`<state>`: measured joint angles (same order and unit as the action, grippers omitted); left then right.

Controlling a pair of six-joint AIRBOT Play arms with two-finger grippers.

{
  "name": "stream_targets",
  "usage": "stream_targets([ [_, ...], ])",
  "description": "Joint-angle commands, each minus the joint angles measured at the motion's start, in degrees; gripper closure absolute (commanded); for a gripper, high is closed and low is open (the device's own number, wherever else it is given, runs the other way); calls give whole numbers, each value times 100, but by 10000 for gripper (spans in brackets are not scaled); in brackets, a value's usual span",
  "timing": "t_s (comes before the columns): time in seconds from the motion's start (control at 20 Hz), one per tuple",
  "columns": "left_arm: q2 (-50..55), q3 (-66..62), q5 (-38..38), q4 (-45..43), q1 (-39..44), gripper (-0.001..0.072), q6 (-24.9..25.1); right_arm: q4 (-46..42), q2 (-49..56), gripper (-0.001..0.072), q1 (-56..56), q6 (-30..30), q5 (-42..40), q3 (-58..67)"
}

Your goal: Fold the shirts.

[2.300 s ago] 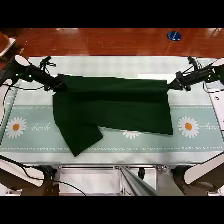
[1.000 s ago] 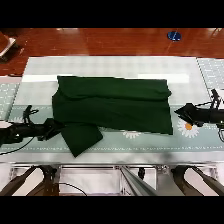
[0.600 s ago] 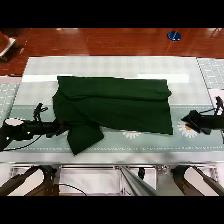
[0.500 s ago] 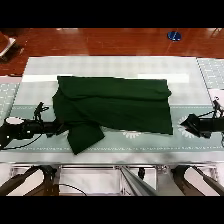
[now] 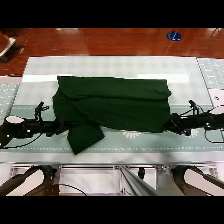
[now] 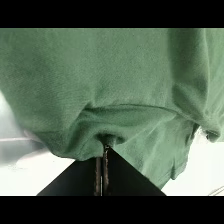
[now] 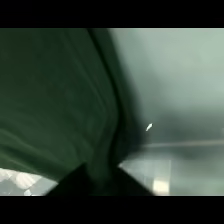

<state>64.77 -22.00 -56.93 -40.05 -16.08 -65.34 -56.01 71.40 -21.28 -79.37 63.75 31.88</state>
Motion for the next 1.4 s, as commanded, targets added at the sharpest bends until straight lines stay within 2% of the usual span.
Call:
stream_targets([
  [0.0,2,-186,-170,24,0,689,-42,688,195,688,251,590,-210,210],
  [0.15,4,-1073,-527,24,2,689,-28,586,197,688,247,704,219,1014],
  [0.3,205,-2218,-96,24,35,690,-190,448,446,688,247,612,254,2033],
  [0.75,3427,-5991,-369,17,651,690,-1108,798,2496,688,525,444,162,4640],
  [0.9,4183,-6771,-470,17,673,690,-1462,870,3082,688,540,221,48,5261],
  [1.0,4481,-7060,-481,17,675,690,-1506,870,3370,687,540,175,33,5560],
  [1.05,4577,-7138,-514,17,682,638,-1484,909,3491,625,542,186,4,5635],
  [1.1,4618,-7165,-551,20,693,301,-1491,940,3569,377,540,188,-37,5650],
  [1.15,4614,-7187,-693,4,667,198,-1467,903,3595,306,533,254,-52,5650],
  [1.25,4610,-7473,-1311,-229,424,200,-1526,575,3539,304,363,221,46,5711],
  [1.35,4487,-7696,-2179,-855,52,200,-1851,350,3423,304,24,98,269,5733],
])
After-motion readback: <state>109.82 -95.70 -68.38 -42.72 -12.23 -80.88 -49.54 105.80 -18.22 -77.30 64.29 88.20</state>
